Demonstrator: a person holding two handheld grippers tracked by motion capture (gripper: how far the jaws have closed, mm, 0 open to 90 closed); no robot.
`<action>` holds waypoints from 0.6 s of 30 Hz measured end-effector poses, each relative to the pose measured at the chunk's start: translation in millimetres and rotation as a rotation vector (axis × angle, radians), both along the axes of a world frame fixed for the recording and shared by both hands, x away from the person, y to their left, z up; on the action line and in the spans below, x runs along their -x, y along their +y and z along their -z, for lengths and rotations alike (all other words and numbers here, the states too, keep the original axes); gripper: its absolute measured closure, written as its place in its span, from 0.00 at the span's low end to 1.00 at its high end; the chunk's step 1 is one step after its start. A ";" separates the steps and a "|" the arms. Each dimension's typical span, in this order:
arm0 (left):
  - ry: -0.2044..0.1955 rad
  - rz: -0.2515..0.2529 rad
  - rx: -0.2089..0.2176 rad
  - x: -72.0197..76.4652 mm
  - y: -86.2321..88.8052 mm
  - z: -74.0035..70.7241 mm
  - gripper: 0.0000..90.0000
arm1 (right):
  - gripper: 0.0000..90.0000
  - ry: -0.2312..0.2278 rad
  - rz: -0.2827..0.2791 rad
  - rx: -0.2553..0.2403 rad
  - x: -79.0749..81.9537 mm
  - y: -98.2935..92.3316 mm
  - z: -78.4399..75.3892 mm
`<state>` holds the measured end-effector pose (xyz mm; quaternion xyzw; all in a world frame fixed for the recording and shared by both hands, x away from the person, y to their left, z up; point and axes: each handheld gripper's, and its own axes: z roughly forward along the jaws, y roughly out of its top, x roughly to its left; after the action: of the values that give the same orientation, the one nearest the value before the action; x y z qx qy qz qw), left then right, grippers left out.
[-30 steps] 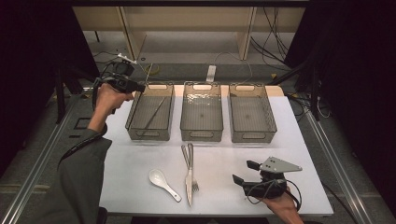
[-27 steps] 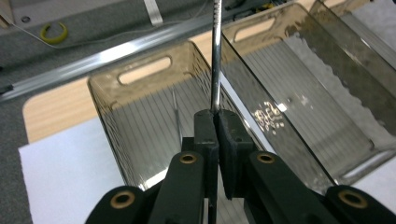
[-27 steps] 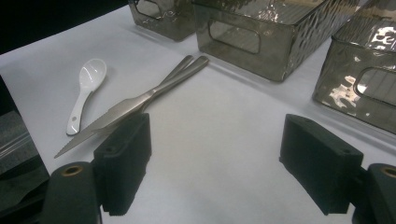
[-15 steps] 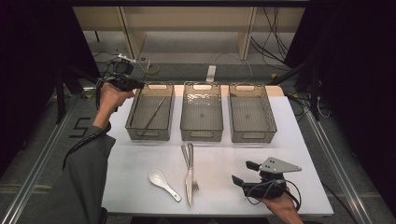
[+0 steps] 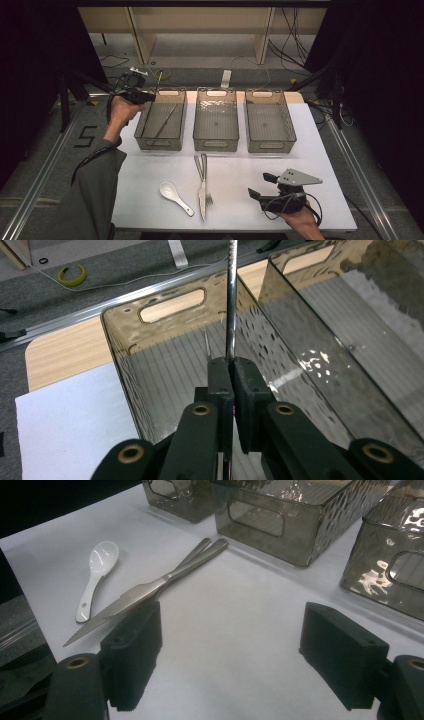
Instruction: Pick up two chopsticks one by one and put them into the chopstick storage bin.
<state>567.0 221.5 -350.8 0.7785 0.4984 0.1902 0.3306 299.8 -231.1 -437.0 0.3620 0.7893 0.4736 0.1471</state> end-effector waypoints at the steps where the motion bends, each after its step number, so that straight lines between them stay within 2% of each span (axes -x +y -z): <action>1: 0.001 0.002 0.004 -0.2 -0.3 1.0 0.96 | 0.28 0.000 -0.001 0.000 0.0 0.0 -0.1; 11: 0.015 0.018 -0.001 -1.0 -5.7 12.6 0.95 | 0.28 0.002 0.002 -0.003 0.0 0.0 -0.1; 14: 0.052 0.027 0.008 -2.5 -7.3 17.1 0.93 | 0.28 -0.001 -0.002 0.001 0.2 -0.1 -0.1; 15: 0.068 0.029 0.001 -3.2 -8.0 17.7 0.76 | 0.28 0.000 -0.001 0.000 0.2 -0.1 0.0; 18: 0.060 0.020 0.024 -2.1 -8.0 15.6 0.61 | 0.28 0.000 0.000 -0.001 0.1 -0.4 -0.1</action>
<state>569.1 213.5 -366.5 0.7849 0.5026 0.1573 0.3265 299.7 -231.5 -436.9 0.3622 0.7891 0.4739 0.1469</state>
